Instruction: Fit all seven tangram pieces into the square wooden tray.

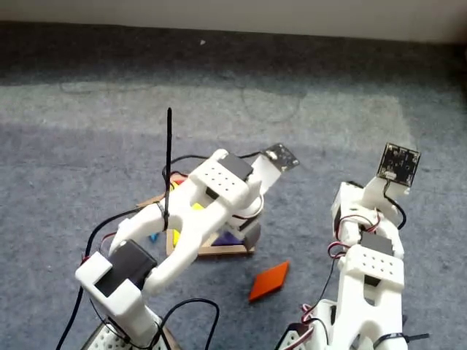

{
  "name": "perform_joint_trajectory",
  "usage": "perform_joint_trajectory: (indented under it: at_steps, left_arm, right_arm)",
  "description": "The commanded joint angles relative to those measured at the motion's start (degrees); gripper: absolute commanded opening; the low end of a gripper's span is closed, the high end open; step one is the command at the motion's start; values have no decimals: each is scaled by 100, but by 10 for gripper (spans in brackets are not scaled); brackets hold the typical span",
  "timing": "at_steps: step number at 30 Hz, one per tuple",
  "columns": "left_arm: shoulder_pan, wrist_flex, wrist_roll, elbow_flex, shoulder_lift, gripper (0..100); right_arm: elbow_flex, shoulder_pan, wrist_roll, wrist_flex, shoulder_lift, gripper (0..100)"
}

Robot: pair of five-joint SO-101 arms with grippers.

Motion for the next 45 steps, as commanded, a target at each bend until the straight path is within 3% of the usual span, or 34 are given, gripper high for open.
perform_joint_trajectory:
  at_steps: [1,5,16,21,26,34,45]
  left_arm:
    - [-75,334,53,-22,-699,277]
    - [-418,589,53,-13,-1367,277]
    - [-2413,1380,-9,145,-2369,280]
    - [-3196,1336,-721,831,-2993,278]
    - [-3846,835,-1301,1578,-3231,281]
    - [-3890,-193,-1451,2527,-2844,280]
    - [-4338,-1064,-1468,2123,-1305,277]
  right_arm:
    - [-48,31,-18,-136,-119,6]
    - [-48,31,-18,-136,-119,6]
    - [-57,31,-18,-136,-119,6]
    - [-40,-92,-18,-136,-119,6]
    - [-40,-92,-18,-136,-119,6]
    - [-40,-92,-18,-136,-119,6]
    - [-31,-92,-18,-136,-119,6]
